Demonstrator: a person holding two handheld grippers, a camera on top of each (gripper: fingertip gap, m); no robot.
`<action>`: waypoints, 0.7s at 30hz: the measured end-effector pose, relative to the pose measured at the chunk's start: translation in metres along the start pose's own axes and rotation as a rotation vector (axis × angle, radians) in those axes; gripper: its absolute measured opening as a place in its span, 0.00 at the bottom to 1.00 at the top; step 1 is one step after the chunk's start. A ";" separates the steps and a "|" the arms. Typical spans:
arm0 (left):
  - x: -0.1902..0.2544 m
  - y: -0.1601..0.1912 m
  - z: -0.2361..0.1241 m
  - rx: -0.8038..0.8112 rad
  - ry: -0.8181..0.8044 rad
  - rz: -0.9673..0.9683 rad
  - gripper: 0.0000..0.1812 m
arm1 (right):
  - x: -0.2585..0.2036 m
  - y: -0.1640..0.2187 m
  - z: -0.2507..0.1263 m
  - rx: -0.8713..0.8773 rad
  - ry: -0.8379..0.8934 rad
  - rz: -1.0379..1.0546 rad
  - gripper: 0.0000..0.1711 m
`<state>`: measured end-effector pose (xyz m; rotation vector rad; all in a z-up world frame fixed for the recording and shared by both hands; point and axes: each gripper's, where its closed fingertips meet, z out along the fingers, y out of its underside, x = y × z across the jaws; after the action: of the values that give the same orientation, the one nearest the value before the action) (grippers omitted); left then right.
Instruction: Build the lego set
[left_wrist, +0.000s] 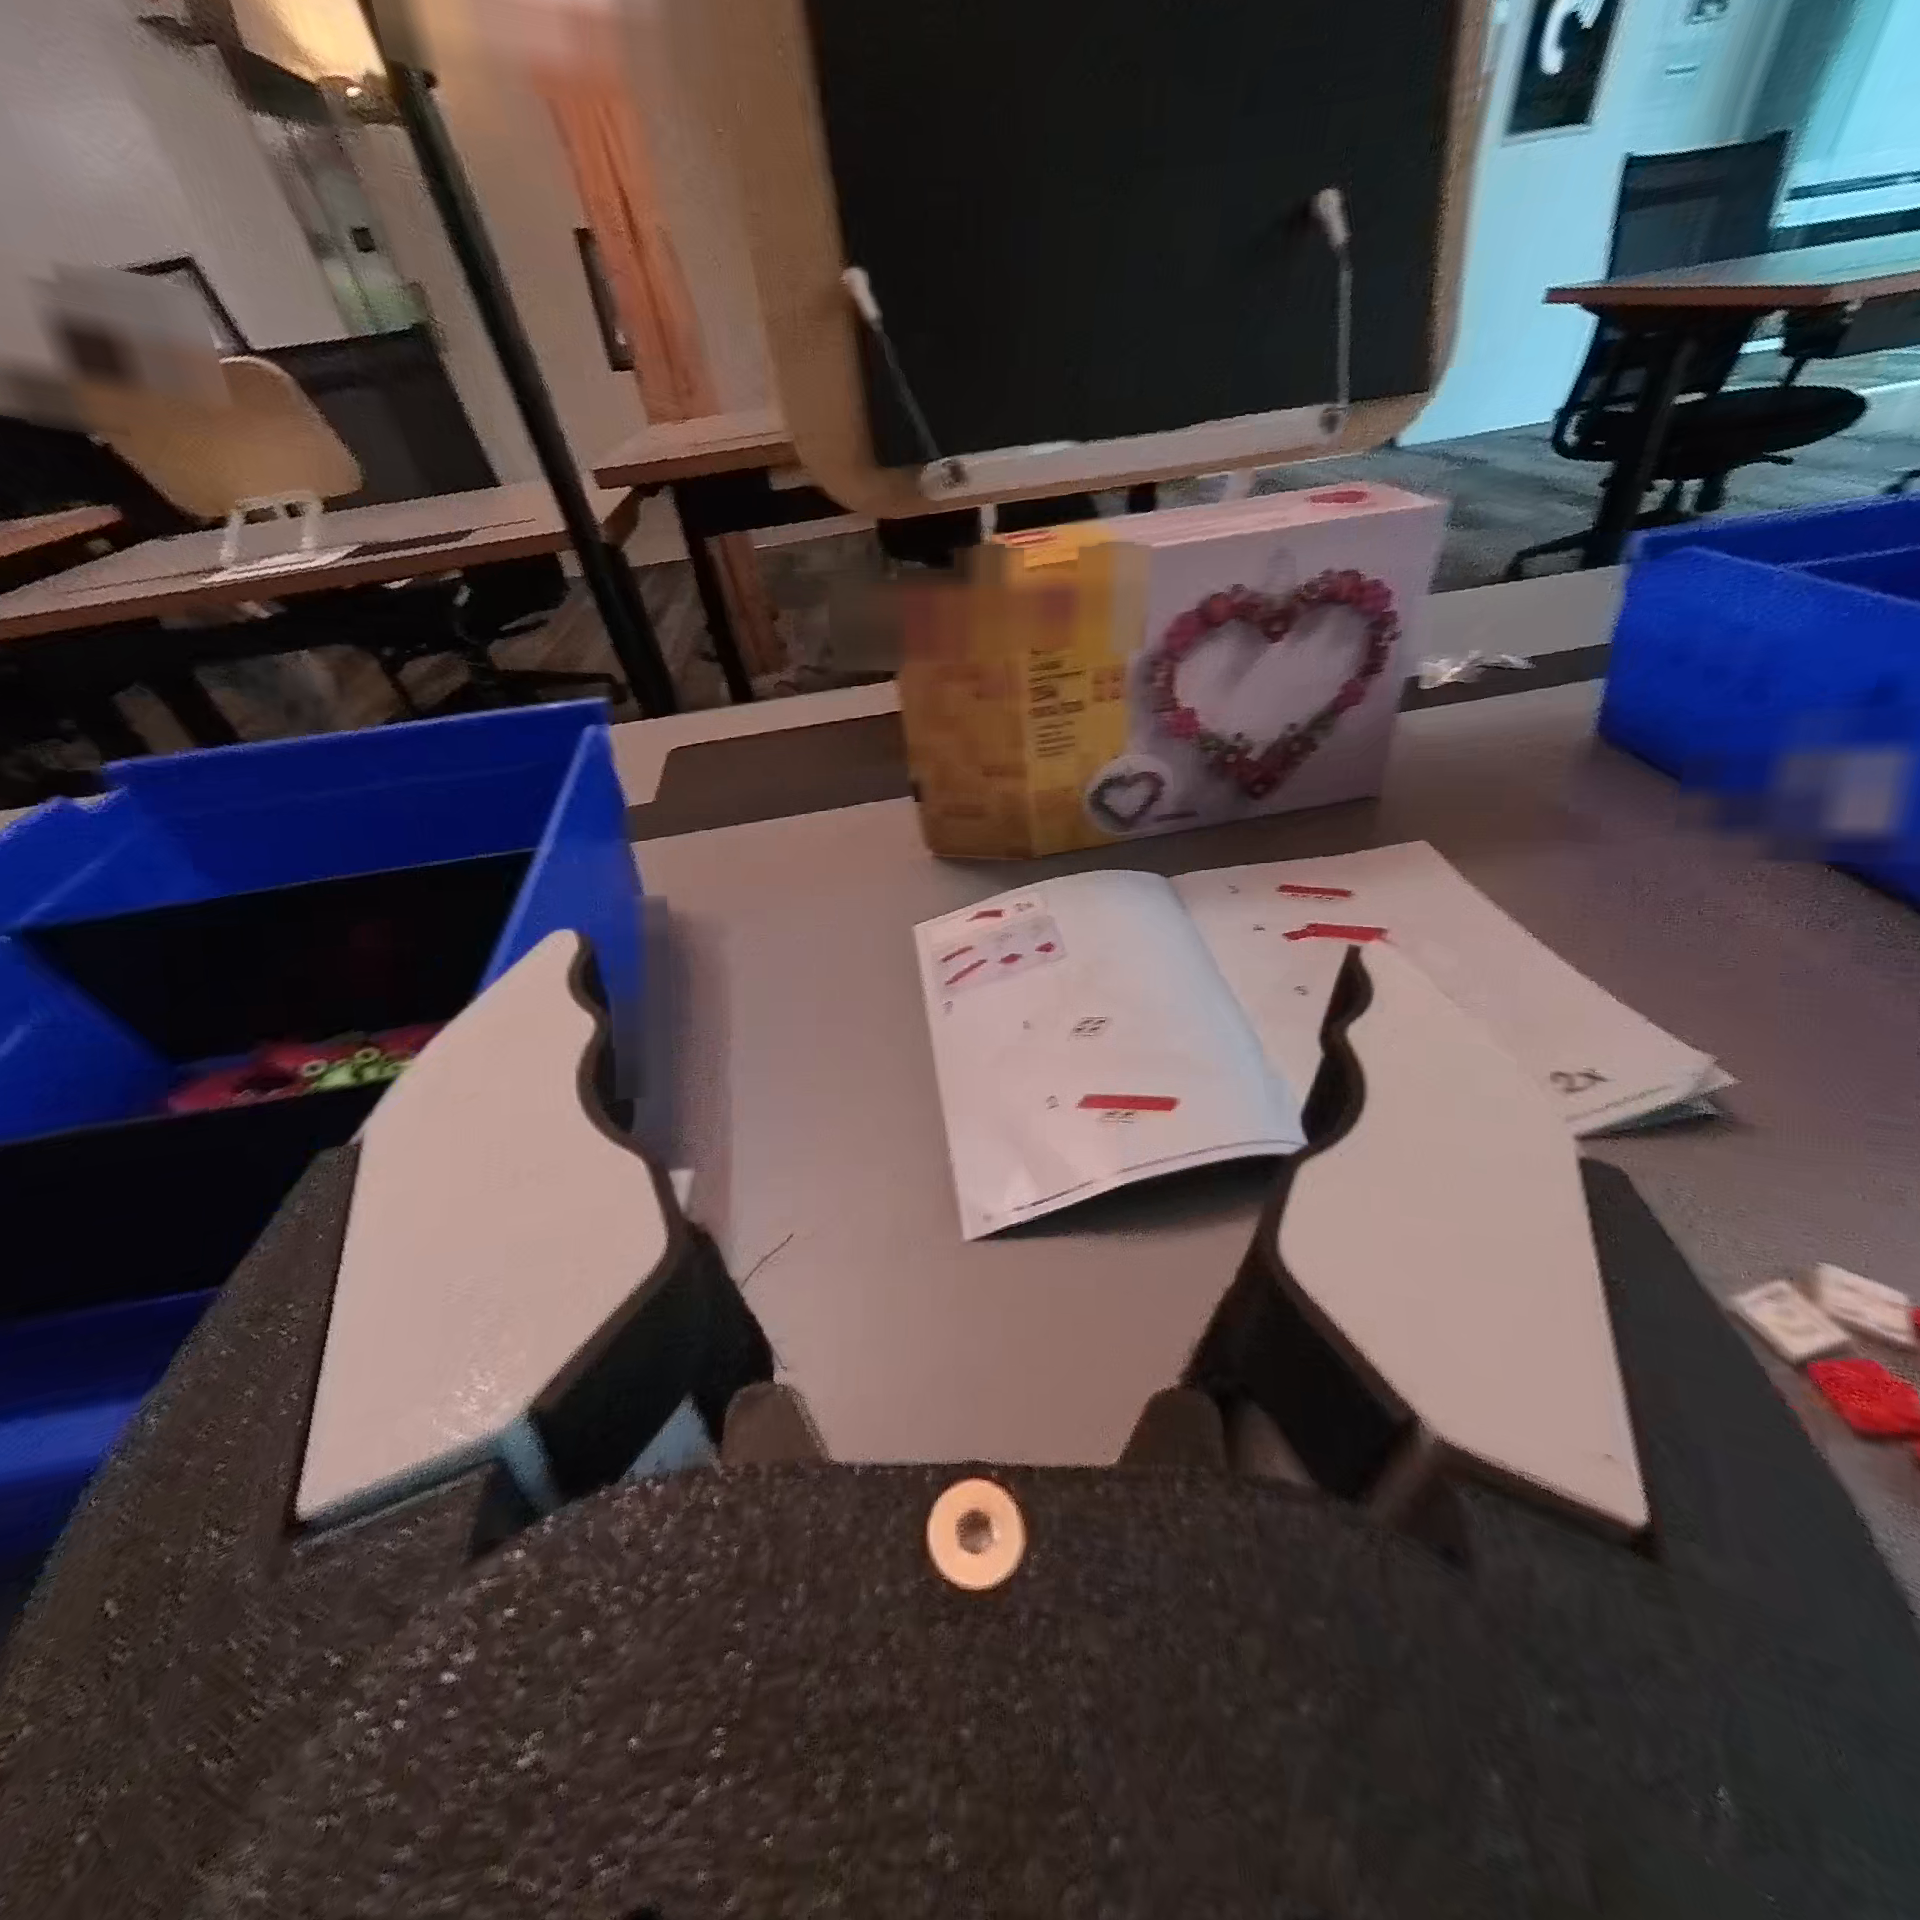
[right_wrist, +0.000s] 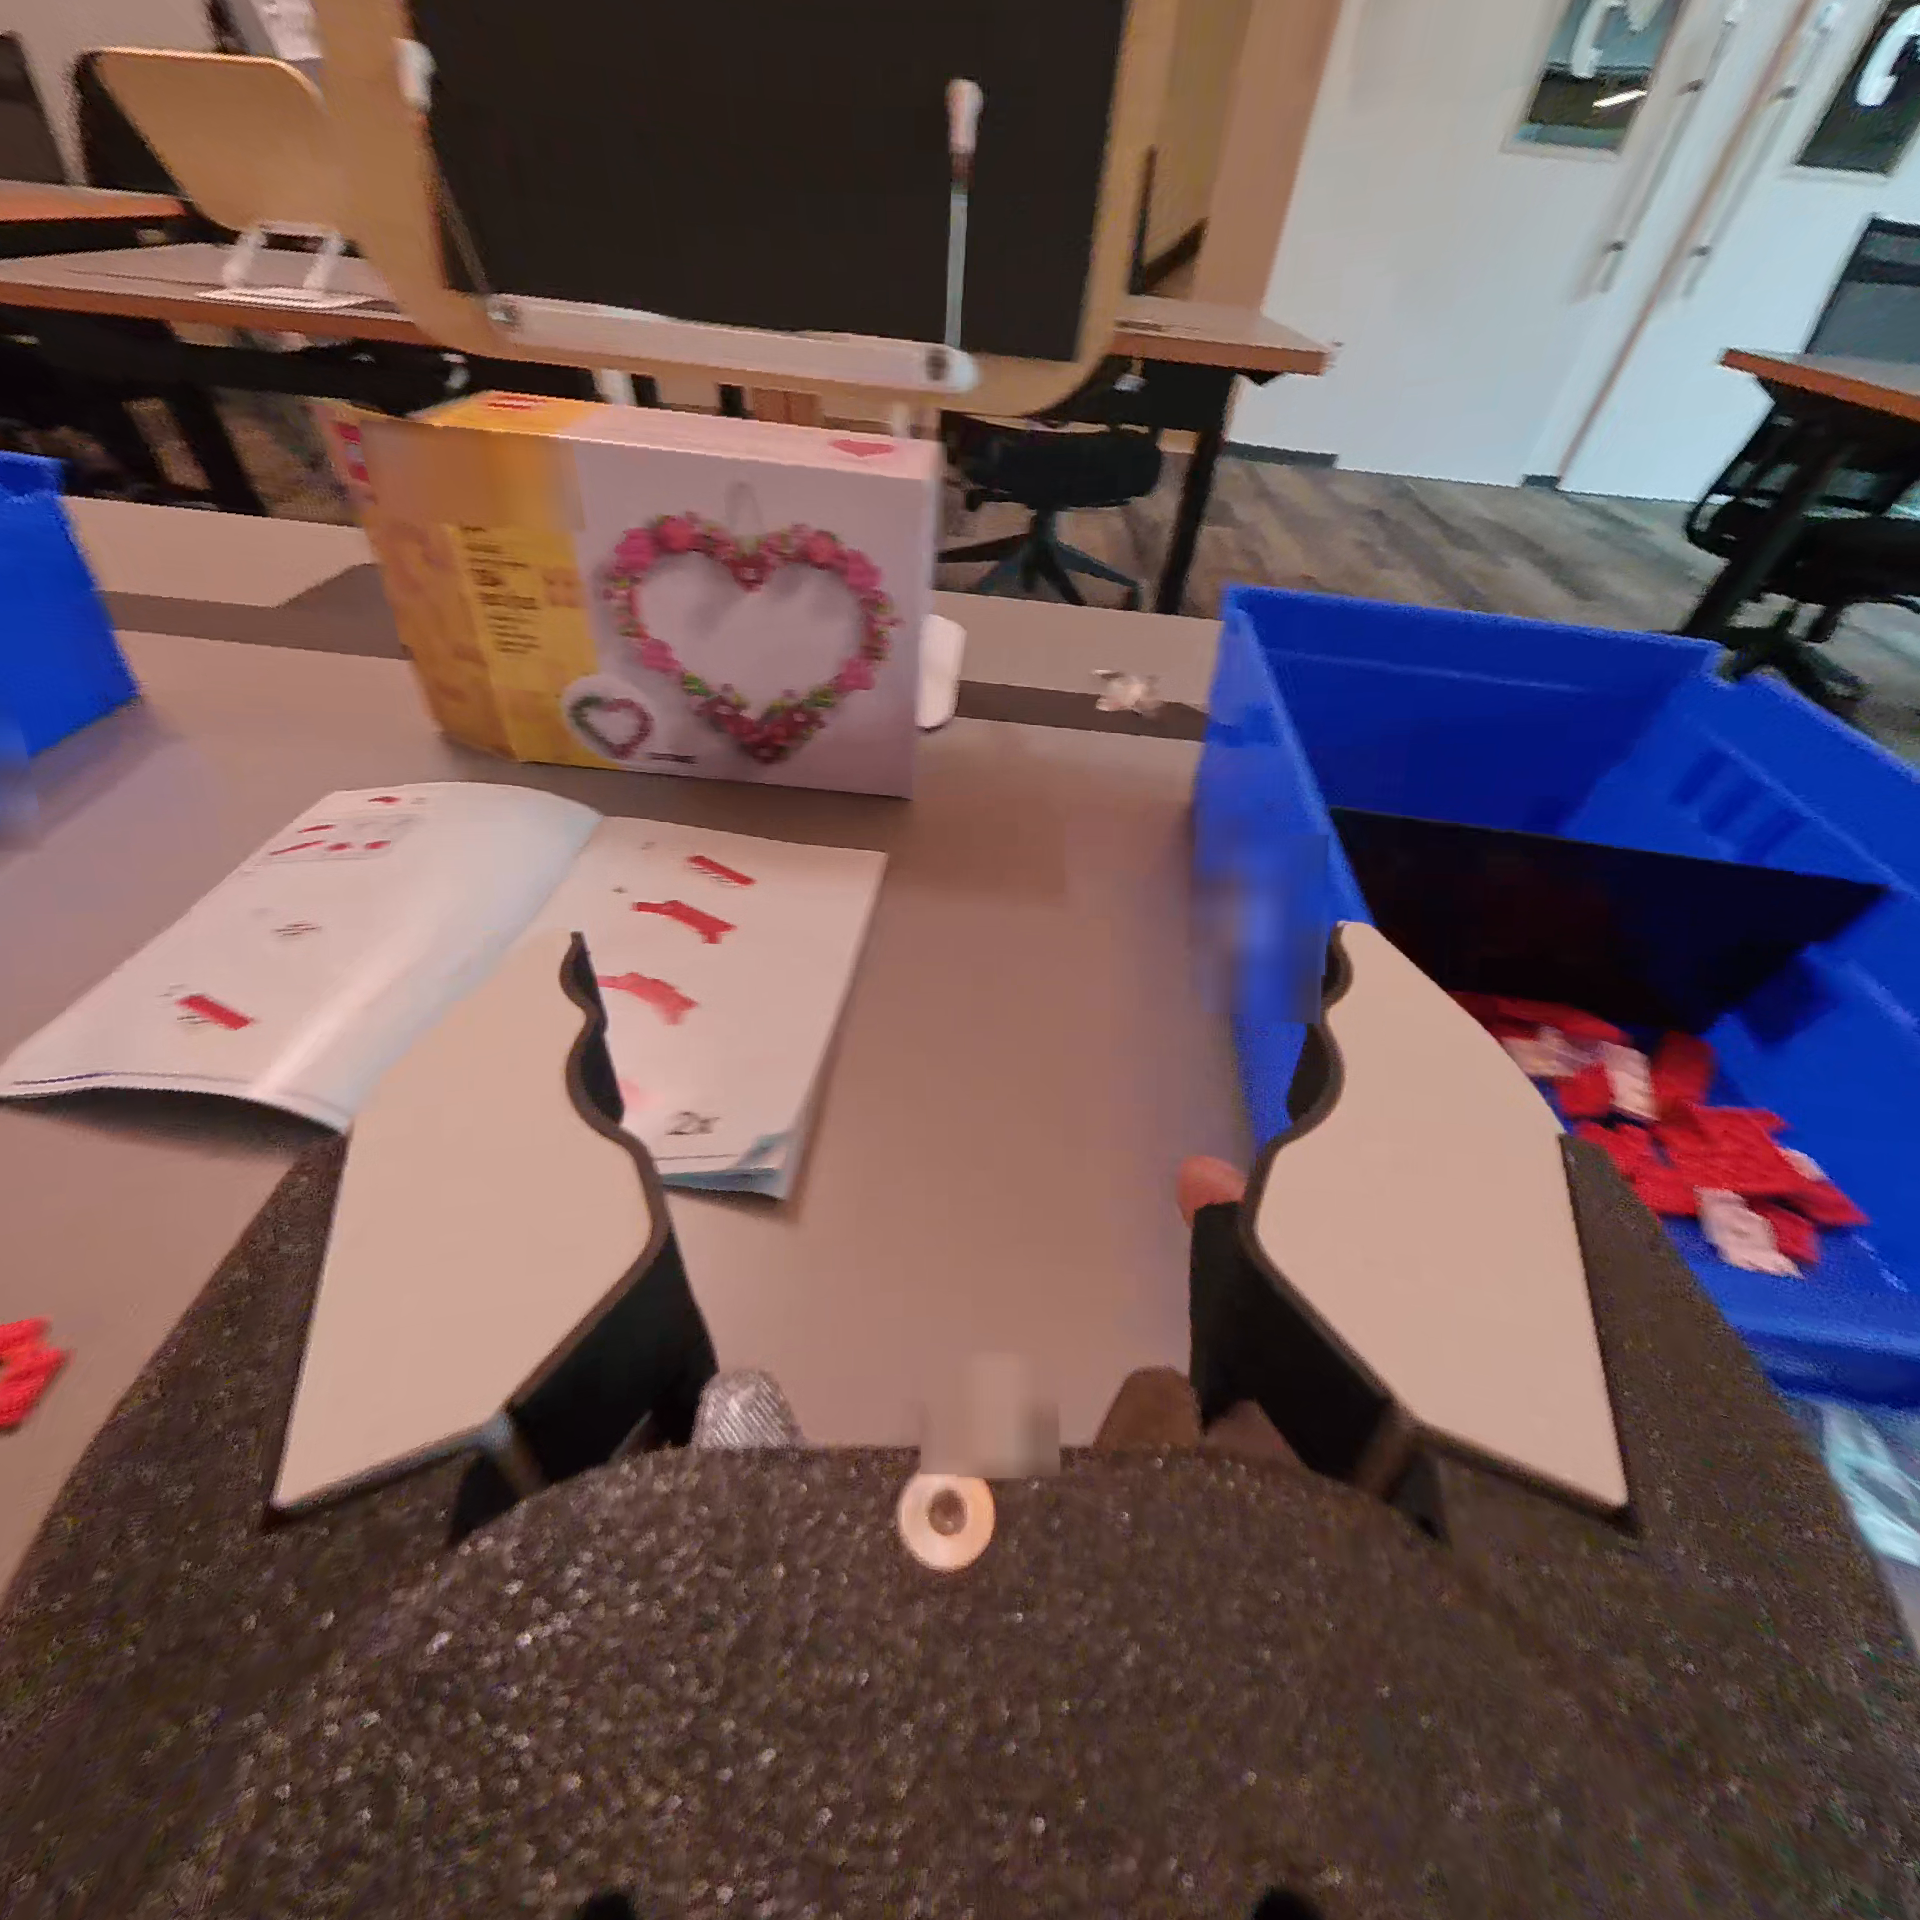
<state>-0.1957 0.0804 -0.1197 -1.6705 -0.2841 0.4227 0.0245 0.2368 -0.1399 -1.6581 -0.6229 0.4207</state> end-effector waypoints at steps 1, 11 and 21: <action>-0.015 0.003 -0.001 -0.006 -0.036 -0.006 0.70 | 0.011 0.003 -0.001 -0.004 0.026 0.003 0.74; 0.030 0.005 0.002 -0.011 0.093 -0.001 0.70 | -0.044 0.012 0.000 -0.040 -0.123 -0.011 0.74; -0.006 0.007 -0.003 0.041 0.075 -0.059 0.50 | -0.004 0.026 0.004 -0.062 -0.063 -0.017 0.50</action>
<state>-0.1998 0.0745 -0.1253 -1.6301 -0.2673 0.3190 0.0232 0.2343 -0.1665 -1.7019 -0.7028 0.4466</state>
